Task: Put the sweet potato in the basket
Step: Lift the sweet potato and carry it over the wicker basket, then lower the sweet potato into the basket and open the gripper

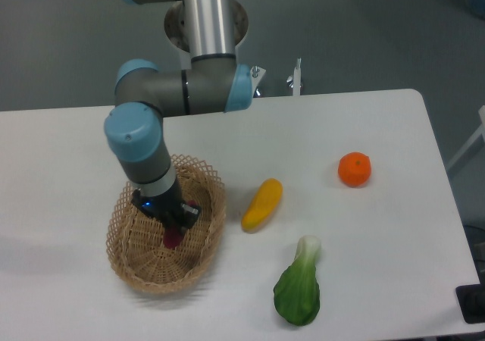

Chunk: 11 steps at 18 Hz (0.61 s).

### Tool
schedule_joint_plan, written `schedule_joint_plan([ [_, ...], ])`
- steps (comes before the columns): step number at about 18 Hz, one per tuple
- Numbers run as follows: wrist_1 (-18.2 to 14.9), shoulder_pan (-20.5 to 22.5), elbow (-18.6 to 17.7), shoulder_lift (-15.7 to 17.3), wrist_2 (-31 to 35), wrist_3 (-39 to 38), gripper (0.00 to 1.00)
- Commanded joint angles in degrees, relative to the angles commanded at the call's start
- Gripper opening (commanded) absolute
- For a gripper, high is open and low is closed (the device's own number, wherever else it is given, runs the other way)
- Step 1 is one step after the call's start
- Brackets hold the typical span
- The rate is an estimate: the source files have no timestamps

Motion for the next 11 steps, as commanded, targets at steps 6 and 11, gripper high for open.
schedule_joint_plan([
  [6,-0.3,-0.4,-0.1,-0.4,-0.1,0.8,0.40],
  [11,-0.2,-0.4,0.1,0.3,0.2,0.8,1.00],
])
